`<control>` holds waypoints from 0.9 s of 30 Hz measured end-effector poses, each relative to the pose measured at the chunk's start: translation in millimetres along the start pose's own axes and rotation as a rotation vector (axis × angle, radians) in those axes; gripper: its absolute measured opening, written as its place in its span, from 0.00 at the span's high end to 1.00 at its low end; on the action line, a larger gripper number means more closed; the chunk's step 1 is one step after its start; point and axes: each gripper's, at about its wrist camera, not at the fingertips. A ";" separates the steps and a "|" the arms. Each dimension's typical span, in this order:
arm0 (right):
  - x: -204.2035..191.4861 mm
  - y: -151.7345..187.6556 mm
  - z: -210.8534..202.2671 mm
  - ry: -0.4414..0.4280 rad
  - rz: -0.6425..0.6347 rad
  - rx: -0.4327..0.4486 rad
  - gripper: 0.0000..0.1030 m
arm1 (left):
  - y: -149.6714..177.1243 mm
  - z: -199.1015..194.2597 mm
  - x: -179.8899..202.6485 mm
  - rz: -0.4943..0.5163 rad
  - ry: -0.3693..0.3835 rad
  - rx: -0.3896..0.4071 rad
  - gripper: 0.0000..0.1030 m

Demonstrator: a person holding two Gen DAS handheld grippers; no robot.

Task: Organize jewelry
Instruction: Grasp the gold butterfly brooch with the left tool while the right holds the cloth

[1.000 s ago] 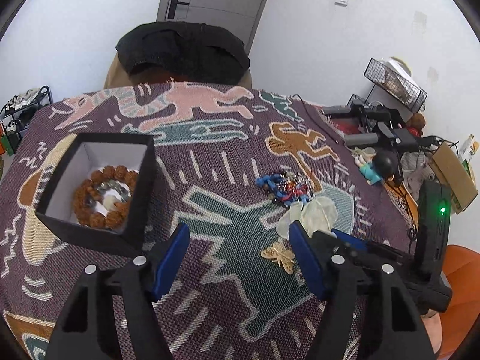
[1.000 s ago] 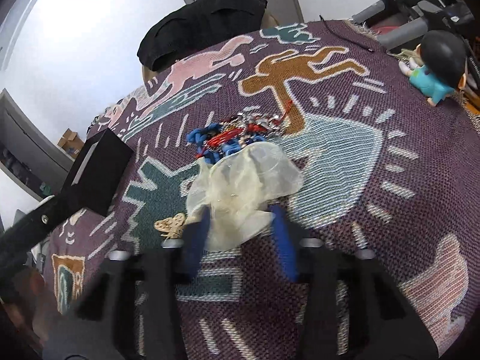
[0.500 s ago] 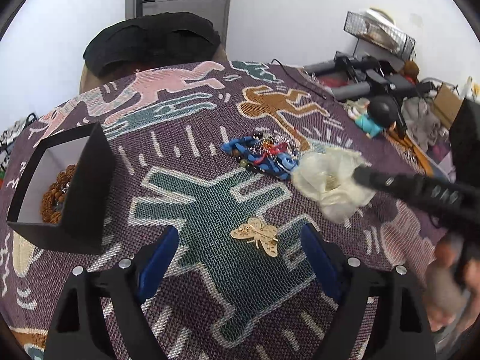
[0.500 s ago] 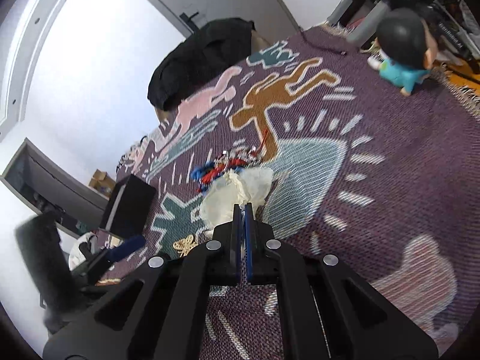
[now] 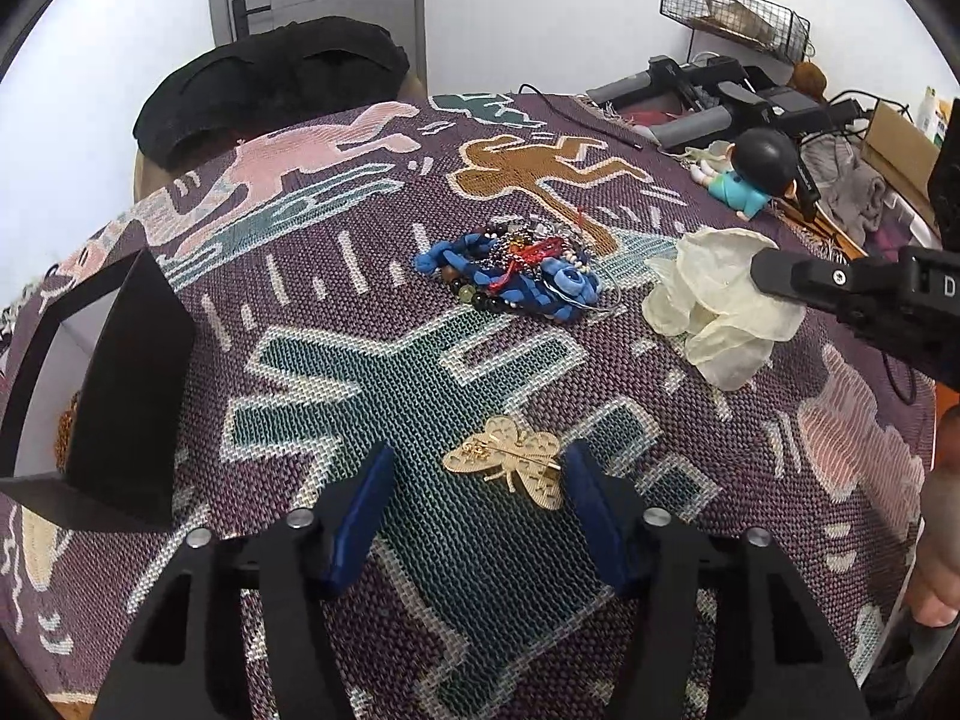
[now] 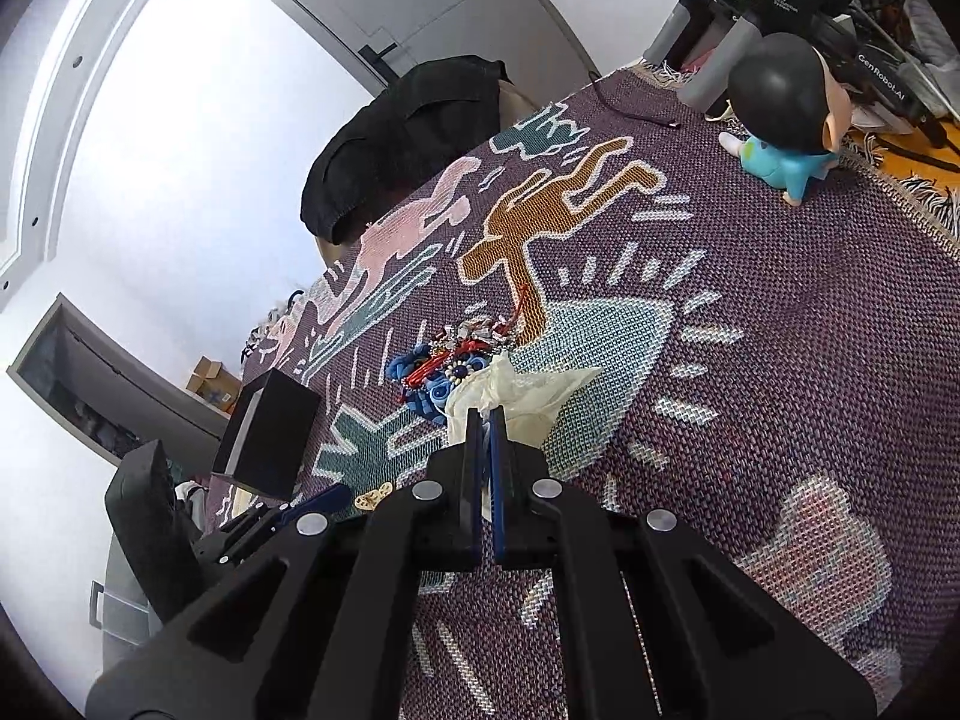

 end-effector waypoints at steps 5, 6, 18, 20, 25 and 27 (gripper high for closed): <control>-2.6 1.1 -1.1 -0.003 -0.005 0.002 0.96 | -4.5 0.1 -5.5 0.001 0.019 -0.008 0.64; -3.5 1.4 -0.7 -0.004 -0.005 0.002 0.96 | -5.1 -0.3 -5.9 0.000 0.023 -0.010 0.64; -24.7 -1.8 -6.5 -0.054 -0.023 0.008 0.96 | -14.7 -38.0 -25.8 -0.045 0.024 0.062 0.64; -34.0 -3.1 -7.9 -0.074 -0.036 0.009 0.96 | -17.5 -46.3 -31.3 -0.057 0.021 0.079 0.64; -55.1 -5.2 -11.1 -0.077 -0.078 0.019 0.96 | -23.7 -70.1 -50.0 -0.085 0.002 0.126 0.64; -62.9 -6.3 -11.6 -0.082 -0.091 0.020 0.96 | -25.5 -79.0 -61.5 -0.100 -0.012 0.144 0.64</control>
Point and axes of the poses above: each gripper's, at about its wrist camera, not at the fingertips, and z roughly the way its jaws point, x to its right, y to its underside, and after that the axes turned 5 degrees about -y, right-handed
